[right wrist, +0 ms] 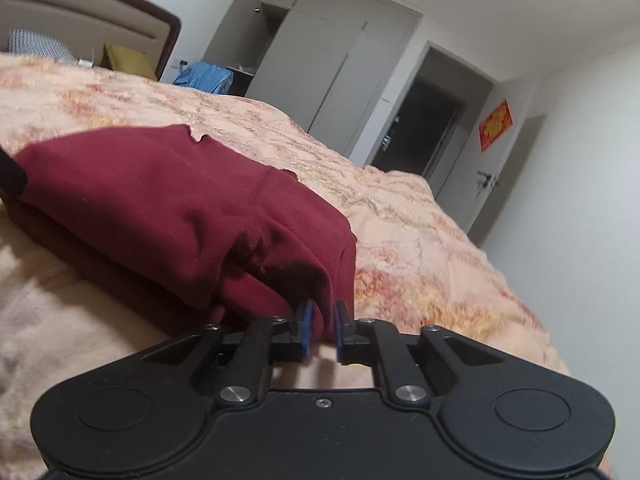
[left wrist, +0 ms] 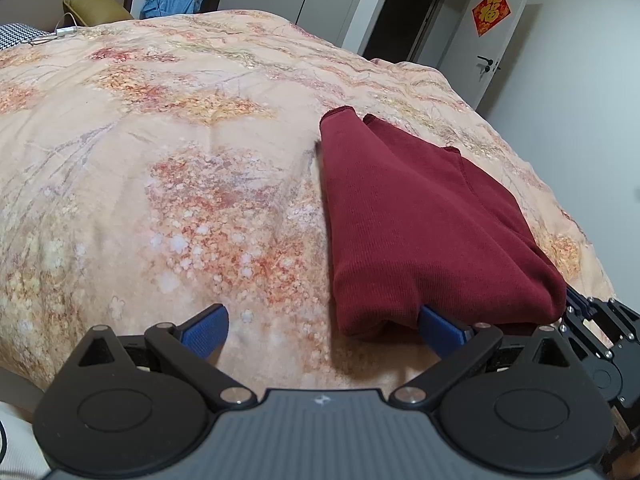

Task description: Fold small clothes

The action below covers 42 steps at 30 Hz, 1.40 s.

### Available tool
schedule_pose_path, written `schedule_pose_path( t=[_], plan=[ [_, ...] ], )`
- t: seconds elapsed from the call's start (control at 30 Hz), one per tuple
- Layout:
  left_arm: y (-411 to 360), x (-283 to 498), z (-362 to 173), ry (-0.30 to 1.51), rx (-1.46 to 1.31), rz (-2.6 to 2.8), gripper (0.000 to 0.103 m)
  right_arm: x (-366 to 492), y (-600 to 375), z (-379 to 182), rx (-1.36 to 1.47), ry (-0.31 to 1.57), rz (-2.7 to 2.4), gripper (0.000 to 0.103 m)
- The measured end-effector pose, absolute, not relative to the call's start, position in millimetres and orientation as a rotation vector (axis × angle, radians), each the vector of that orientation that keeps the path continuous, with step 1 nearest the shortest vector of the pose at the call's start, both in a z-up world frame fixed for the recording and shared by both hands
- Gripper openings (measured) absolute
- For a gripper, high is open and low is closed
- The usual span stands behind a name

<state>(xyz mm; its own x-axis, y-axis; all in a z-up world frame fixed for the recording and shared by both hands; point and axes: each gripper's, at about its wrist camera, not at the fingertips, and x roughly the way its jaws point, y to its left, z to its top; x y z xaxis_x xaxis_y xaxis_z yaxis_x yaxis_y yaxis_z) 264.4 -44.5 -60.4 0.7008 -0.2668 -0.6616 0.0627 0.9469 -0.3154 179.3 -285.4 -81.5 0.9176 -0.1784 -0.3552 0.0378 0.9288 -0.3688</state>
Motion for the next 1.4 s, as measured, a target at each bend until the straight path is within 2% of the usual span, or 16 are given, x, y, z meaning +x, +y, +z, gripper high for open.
schedule_pose_path(
  t=[0.1,0.17,0.33,0.53,0.67,1.07,1.4],
  plan=[
    [-44.3,263.8,-61.1,0.774,-0.276,-0.187,0.103,168.6,-295.0,-59.2,-0.228,0.364,-0.12,0.042],
    [-44.2,263.7,-61.3,0.774,-0.276,-0.187,0.103,167.8,-301.1,-47.0,-0.139,0.336,-0.125,0.068],
    [-47.7,262.7,-61.9,0.777,-0.256,-0.186,0.103,198.6,-311.1,-33.7,-0.009,0.34,-0.164,0.084],
    [-50.7,261.8,-62.0,0.784,-0.24,-0.186,0.103,243.4,-329.5,-49.7,0.121,0.461,-0.214,0.085],
    [-49.6,262.0,-61.9,0.785,-0.245,-0.187,0.103,238.6,-331.6,-71.0,0.135,0.521,-0.218,0.084],
    [-49.1,262.5,-63.7,0.787,-0.237,-0.196,0.103,210.4,-318.2,-90.5,0.031,0.468,-0.243,0.085],
    [-46.0,261.2,-61.8,0.791,-0.256,-0.204,0.103,203.5,-324.4,-86.5,0.082,0.452,-0.232,0.088]
  ],
)
